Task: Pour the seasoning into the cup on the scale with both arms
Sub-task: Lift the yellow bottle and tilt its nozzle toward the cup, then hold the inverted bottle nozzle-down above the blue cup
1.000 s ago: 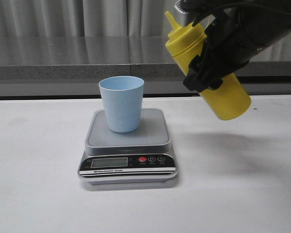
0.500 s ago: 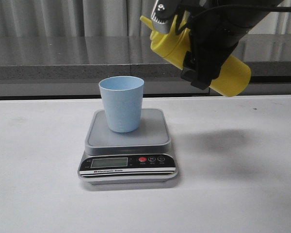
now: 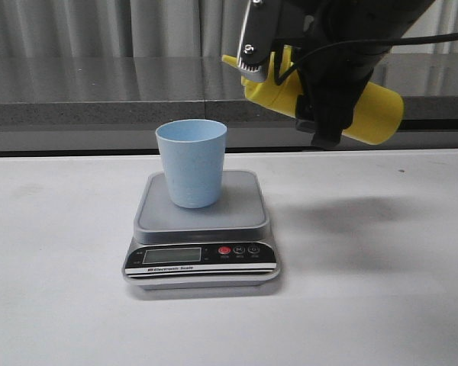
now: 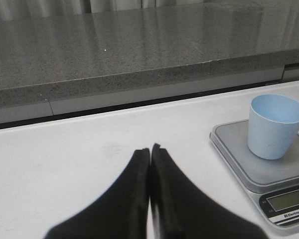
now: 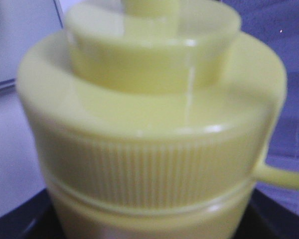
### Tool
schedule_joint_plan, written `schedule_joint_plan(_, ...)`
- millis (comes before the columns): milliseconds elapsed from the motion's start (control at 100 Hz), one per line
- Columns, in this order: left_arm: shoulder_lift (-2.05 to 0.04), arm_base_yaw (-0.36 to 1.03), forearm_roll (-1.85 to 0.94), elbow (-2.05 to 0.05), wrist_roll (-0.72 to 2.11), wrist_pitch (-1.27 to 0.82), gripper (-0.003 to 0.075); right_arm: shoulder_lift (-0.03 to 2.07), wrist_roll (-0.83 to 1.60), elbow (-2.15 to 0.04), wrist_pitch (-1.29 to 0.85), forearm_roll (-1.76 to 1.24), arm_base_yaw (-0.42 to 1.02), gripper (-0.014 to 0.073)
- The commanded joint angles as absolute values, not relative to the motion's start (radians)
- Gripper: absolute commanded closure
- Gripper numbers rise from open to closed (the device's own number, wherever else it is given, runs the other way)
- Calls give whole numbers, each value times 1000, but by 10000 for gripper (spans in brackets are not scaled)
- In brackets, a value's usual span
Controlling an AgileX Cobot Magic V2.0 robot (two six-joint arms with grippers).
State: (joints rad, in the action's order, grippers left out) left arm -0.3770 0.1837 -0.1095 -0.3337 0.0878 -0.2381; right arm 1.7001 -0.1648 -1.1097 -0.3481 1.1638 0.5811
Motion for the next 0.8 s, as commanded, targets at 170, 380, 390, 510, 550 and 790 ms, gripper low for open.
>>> schedule_joint_plan(170, -382, 180, -113, -362, 89, -154, 738, 1679, -147, -1157, -410, 1331, 647, 484)
schedule_joint_plan(380, -382, 180, -113, -362, 89, -154, 738, 1757, -147, -1228, -547, 1370, 692, 484)
schedule_joint_plan(390, -382, 180, -113, -362, 89, -154, 738, 1761, -147, -1232, -557, 1374, 693, 484)
schedule_joint_plan(510, -382, 180, -113, -362, 89, -154, 738, 1781, -146, -1251, -615, 1429, 705, 484)
schedule_joint_plan(550, -382, 180, -113, -362, 89, -154, 738, 1782, -146, -1251, -617, 1446, 706, 484)
schedule_joint_plan(790, -382, 180, -113, -362, 89, -154, 738, 1783, -116, -1251, -631, 1458, 711, 484)
